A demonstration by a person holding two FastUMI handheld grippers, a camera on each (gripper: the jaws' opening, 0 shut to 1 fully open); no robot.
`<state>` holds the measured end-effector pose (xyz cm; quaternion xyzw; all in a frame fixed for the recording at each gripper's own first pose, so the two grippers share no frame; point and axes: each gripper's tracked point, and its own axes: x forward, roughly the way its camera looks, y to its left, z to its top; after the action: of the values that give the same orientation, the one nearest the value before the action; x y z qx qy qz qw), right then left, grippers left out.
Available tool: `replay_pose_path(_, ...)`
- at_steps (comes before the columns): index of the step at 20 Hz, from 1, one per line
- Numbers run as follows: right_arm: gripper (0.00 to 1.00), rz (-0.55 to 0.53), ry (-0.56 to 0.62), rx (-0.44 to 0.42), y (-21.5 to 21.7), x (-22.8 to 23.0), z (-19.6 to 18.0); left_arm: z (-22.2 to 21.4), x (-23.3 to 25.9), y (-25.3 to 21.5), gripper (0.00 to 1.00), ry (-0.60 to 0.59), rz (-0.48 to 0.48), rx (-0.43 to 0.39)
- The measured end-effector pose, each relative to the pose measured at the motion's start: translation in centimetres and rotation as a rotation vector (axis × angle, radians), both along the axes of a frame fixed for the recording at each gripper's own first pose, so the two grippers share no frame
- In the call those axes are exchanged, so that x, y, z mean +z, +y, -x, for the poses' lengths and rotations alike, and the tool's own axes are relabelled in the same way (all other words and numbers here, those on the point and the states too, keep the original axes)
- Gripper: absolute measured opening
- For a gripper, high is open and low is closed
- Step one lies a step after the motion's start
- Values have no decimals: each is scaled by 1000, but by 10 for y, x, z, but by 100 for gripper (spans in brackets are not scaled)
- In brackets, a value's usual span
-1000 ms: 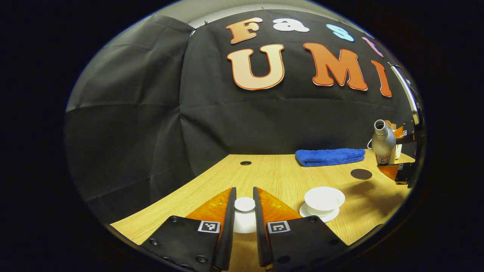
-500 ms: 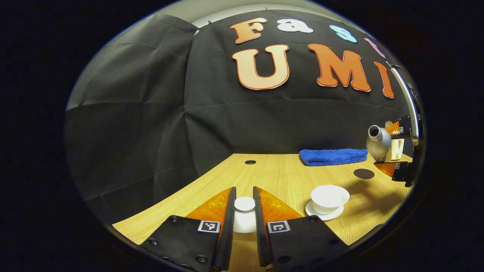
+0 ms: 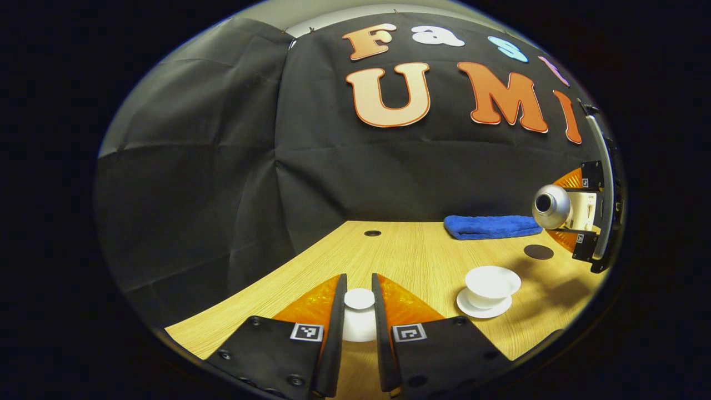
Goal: Open the teacup lid with one hand, grasp the water bottle and pour water into the teacup with the other hand; after pouring, place the water bottle on the coaster and then close the teacup lid.
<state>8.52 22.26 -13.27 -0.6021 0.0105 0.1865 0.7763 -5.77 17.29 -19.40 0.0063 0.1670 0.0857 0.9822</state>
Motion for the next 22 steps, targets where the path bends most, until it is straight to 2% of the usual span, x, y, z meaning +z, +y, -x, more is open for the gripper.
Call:
replay_pose_path(12,78,118,-140,58,5,22,-10,-1,0,0,31,-15,11,0)
replay_pose_path(14,78,142,-168,69,6,28,-12,-2,0,0,29,-15,13,3)
replay_pose_path(15,78,156,-182,73,6,30,-13,-2,1,0,32,-18,13,5)
replay_pose_path(22,78,238,-246,93,6,40,-21,-2,2,1,31,-21,15,7)
